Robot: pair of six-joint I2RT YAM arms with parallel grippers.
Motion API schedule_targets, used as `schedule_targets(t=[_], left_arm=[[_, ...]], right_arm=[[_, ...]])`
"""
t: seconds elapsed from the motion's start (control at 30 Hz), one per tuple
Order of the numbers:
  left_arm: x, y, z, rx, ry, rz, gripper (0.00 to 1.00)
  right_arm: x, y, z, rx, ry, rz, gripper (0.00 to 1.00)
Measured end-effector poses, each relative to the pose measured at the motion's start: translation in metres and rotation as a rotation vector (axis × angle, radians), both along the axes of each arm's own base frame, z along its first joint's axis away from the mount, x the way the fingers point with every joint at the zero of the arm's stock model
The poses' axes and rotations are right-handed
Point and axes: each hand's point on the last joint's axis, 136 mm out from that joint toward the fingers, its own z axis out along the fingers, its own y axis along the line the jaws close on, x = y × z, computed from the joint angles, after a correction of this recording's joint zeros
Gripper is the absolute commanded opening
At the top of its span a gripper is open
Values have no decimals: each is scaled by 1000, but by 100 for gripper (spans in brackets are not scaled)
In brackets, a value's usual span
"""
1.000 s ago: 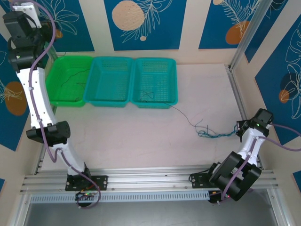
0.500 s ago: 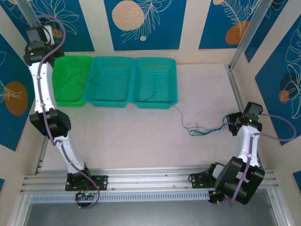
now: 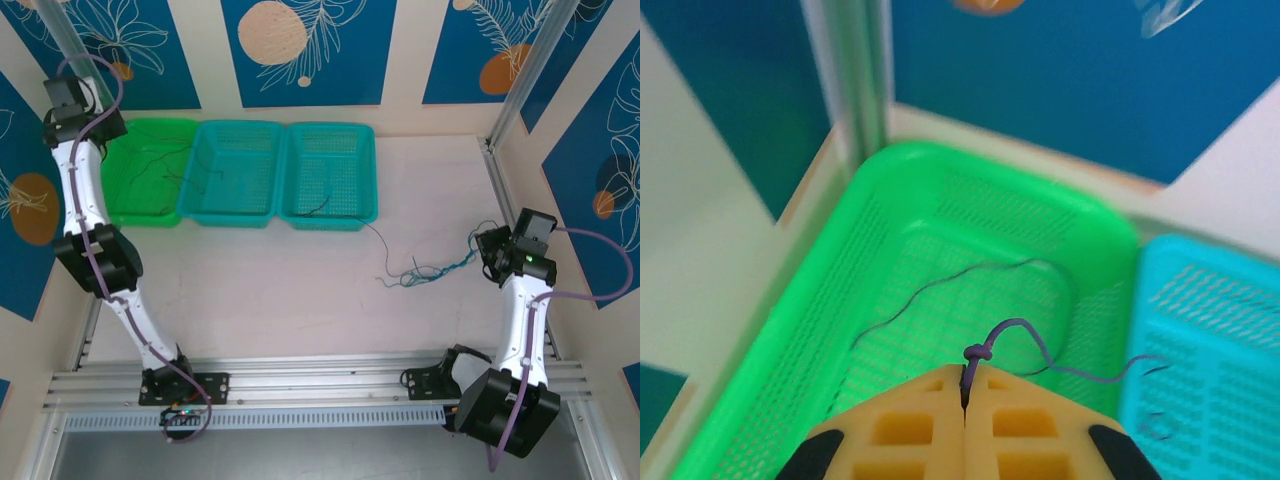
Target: Untangle the cables
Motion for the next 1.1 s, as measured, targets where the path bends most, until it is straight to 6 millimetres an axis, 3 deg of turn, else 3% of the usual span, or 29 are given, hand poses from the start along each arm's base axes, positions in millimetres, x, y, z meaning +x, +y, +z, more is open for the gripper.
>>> schedule_targets(t=[0.07,0.23,0.33,0.4,0.47,0.53,0.7,0.73,0.83,0.87,0.93,1.0,1.1], left_arm=[[-4,-9,36,-16,-86,-22,0],[-23,-28,172,42,-404,-80,0],[-40,-38,214,64,-511,-105,0],[-41,-39,219,66,-525,-109,0],[-32,-36,208,57,-503,-108,0],[-16,-30,183,38,-454,-104,0],[26,-14,83,-38,-240,-89,3],[32,-11,59,-58,-188,-83,17],[43,-3,-8,-105,-38,-52,22],[44,0,-24,-111,-1,-39,32],[41,6,-56,-112,84,-7,64],[37,9,-71,-107,134,9,80],[33,9,-72,-104,144,16,93]], right_arm=[[0,1,0,1,2,3,0],[2,5,0,4,24,28,0],[7,7,8,-7,26,54,0],[8,9,14,-16,19,68,0],[9,10,19,-23,9,75,0],[8,12,24,-28,-3,79,0],[4,16,28,-31,-12,85,0],[3,16,28,-29,-11,85,0],[2,17,27,-25,-4,84,0],[1,17,26,-24,-2,85,0],[1,18,26,-23,-1,86,0],[-1,18,27,-24,-2,86,0],[-4,20,31,-29,-11,87,0]])
